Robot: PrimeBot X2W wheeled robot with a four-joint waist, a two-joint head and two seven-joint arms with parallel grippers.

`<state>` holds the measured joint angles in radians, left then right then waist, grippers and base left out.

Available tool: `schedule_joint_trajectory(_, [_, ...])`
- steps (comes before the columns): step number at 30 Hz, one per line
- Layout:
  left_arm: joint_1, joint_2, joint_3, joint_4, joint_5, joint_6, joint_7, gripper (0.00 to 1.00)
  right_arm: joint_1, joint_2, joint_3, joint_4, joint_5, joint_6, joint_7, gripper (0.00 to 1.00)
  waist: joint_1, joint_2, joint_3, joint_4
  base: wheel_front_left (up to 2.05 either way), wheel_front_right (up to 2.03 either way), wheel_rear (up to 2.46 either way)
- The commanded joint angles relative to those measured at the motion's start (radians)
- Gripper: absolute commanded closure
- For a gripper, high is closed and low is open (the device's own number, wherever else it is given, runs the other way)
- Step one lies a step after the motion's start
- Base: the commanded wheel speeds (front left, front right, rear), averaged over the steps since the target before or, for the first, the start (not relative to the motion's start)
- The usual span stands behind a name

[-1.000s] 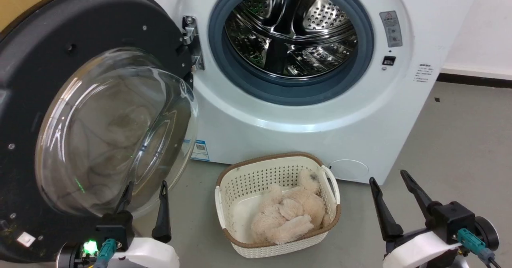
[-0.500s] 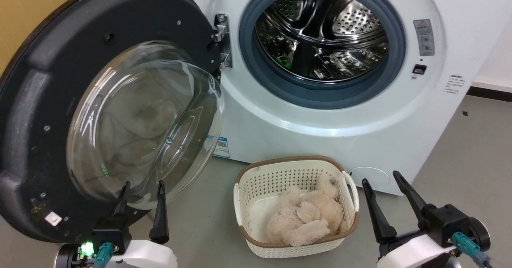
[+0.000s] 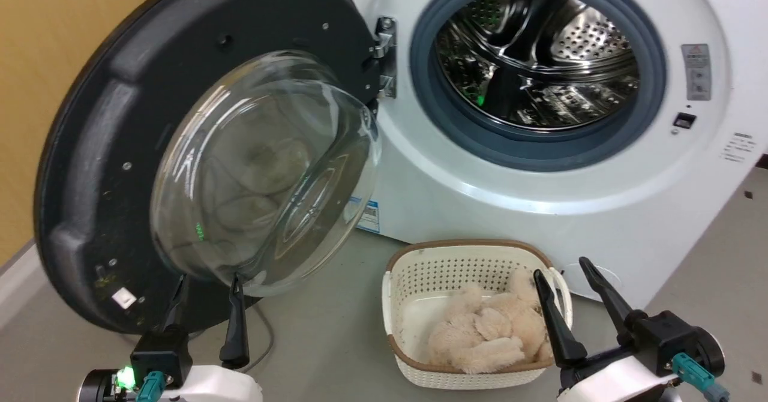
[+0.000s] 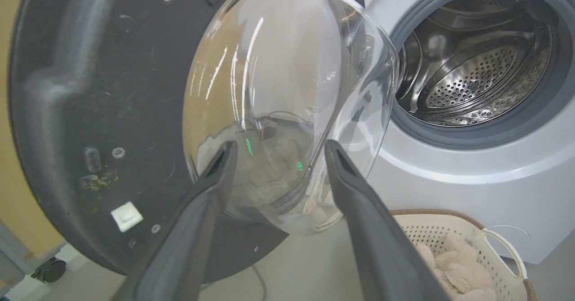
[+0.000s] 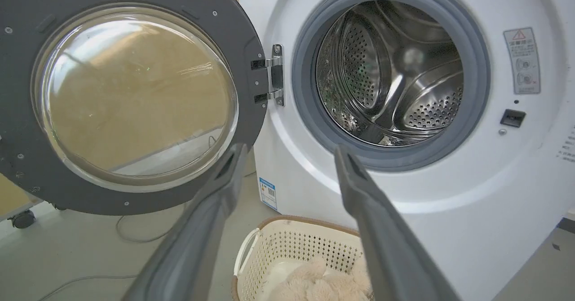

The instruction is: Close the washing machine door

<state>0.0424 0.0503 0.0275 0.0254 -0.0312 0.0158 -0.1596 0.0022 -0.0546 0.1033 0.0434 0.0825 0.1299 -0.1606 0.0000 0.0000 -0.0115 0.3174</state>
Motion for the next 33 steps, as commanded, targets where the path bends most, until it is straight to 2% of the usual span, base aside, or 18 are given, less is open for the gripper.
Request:
schedule_joint_trajectory(1, [0.014,0.0,0.004,0.002,-0.007,0.005,-0.009,0.0,0.003,0.003,0.005,0.004,0.009,0.001,-0.008,0.0,0.0,0.0,0.0,0.01,0.0,0.0,0.0])
schedule_joint_trajectory(33, [0.049,0.0,0.031,-0.015,-0.031,0.029,-0.076,0.0,-0.035,0.0,0.091,0.051,0.036,0.001,-0.075,0.0,0.0,0.0,0.018,0.155,0.0,0.0,0.0])
